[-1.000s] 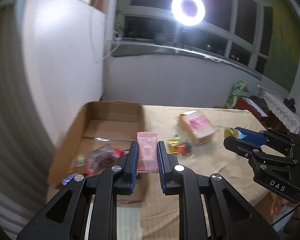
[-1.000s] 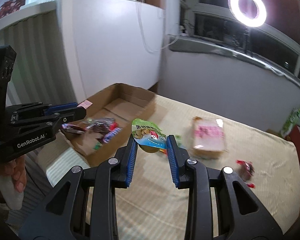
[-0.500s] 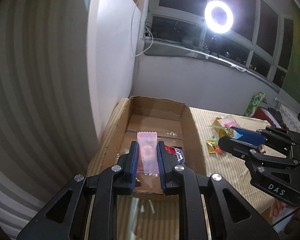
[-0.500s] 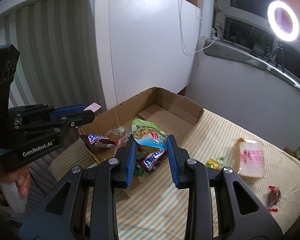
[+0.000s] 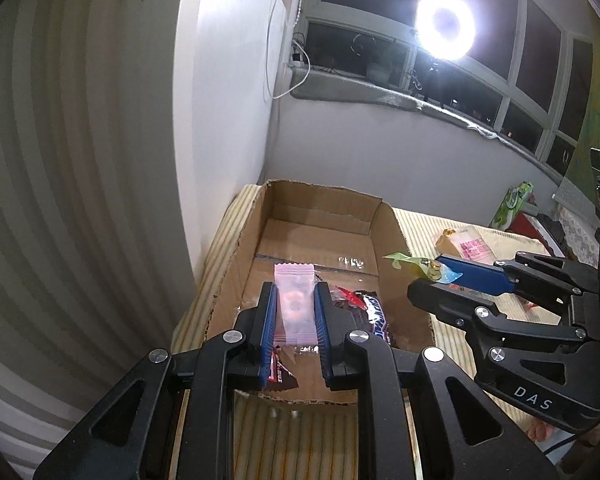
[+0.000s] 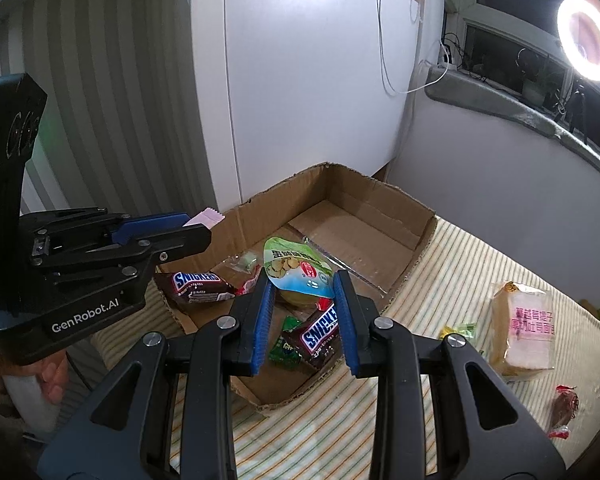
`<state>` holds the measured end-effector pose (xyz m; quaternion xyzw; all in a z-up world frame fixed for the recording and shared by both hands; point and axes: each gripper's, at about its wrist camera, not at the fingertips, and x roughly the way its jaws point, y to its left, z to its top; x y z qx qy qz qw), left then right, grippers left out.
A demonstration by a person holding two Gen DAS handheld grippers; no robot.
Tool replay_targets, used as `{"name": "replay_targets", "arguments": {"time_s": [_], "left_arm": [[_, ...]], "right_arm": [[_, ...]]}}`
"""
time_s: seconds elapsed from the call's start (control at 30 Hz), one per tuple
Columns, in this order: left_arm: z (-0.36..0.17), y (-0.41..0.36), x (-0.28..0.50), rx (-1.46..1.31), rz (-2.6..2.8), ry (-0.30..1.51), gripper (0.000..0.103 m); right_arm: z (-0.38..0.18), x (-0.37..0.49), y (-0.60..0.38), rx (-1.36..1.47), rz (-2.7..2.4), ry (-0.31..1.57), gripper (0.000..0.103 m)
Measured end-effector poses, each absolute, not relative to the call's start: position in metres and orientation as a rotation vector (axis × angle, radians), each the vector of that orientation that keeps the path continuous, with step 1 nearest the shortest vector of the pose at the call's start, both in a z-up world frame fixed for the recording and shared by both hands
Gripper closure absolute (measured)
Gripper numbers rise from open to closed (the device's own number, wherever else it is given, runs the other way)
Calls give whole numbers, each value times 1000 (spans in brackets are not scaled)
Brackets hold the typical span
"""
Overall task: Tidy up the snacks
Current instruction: 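Carry the pink candy and jelly pouch over the box and open both tools, then move both open tools back toward the snacks beside the bread bag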
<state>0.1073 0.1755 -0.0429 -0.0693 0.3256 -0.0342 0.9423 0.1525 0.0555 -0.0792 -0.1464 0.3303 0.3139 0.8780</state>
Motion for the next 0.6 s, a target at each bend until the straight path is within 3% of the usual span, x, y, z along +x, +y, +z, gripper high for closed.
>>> {"name": "replay_targets", "arguments": {"time_s": [0.1,0.17,0.2,0.23,0.6], "left_arm": [[-46,176,111,-141,-70,674,84],[-48,176,114,-136,-52,681,74],[-49,177,114,-140,-38,678,62],[-50,178,114,-145,-33,676,58],[-47,172,114,-140,-35,678,57]], "right_arm": [[-87,152,60,-345,652,684,58],[-89,152,59,-333,658,688,56],[-89,153,58,-332,655,688,56],[-89,153,57,-330,651,688,56],[-87,149,36,-305,613,691,56]]}}
